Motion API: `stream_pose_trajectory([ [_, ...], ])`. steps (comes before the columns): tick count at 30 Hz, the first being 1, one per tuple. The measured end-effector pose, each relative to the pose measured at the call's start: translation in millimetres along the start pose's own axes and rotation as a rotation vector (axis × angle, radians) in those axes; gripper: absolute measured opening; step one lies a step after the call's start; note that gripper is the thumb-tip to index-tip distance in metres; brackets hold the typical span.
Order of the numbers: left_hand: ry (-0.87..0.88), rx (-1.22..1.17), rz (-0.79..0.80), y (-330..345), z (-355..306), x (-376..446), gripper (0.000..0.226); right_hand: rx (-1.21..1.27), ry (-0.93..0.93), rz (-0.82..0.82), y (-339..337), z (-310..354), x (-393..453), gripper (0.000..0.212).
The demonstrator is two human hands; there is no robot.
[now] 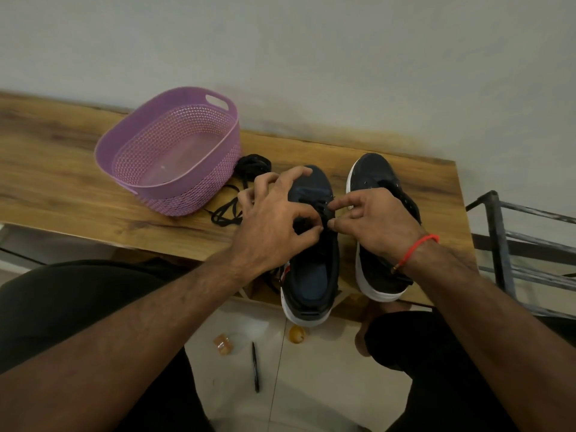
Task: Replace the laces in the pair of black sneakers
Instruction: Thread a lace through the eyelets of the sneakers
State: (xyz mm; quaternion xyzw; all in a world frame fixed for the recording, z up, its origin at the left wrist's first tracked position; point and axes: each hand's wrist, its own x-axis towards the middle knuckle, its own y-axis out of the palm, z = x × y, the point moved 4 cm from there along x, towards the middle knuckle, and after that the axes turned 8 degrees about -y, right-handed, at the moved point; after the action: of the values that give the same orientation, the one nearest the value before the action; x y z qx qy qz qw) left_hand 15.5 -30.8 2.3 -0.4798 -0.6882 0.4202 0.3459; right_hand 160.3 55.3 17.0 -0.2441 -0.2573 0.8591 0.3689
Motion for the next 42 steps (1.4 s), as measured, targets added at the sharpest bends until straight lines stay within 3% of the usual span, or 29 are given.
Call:
stream_pose_trajectory([
  [5,-0.031,-0.016,-0.024,3.4,0.0,-2.8,0.017,-0.086,-0.033,0.051,-1.5,2.8,-0.4,0.025],
  [11,-0.026,-0.063,0.002,6.4,2.0,-1.1,0.016,-0.562,-0.137,0.079,-0.3,10.5,-4.4,0.013],
  [15,-0.010,-0.090,0.046,3.4,4.6,2.8,0.022,-0.586,-0.146,0.086,-5.9,16.0,-3.2,0.006],
  [21,-0.053,-0.057,0.208,-6.4,16.5,13.1,0.094,-0.898,0.010,-0.093,-62.0,-2.9,-4.2,0.015],
  [23,-0.082,-0.046,0.258,-4.5,19.7,14.1,0.112,-0.894,-0.071,-0.095,-59.2,-1.0,-7.1,0.026],
  [26,-0.091,-0.041,0.281,-2.8,19.1,15.1,0.124,-0.880,-0.277,0.031,-27.3,14.3,-13.5,0.034],
  [31,-0.107,-0.039,0.303,-3.9,23.9,17.2,0.131,-0.940,-0.340,0.116,-2.8,12.8,-7.4,0.022],
  [37,-0.086,-0.008,0.306,-4.5,23.8,18.0,0.129,-0.892,-0.087,-0.238,-79.1,-2.3,0.3,0.013],
  [40,-0.077,-0.010,0.300,-3.4,23.0,17.8,0.127,-0.932,-0.183,-0.096,-57.6,-1.4,-4.5,0.044],
  [42,-0.075,-0.008,0.305,-3.1,23.0,17.8,0.124,-0.949,-0.311,0.031,-27.5,7.6,-9.3,0.044],
])
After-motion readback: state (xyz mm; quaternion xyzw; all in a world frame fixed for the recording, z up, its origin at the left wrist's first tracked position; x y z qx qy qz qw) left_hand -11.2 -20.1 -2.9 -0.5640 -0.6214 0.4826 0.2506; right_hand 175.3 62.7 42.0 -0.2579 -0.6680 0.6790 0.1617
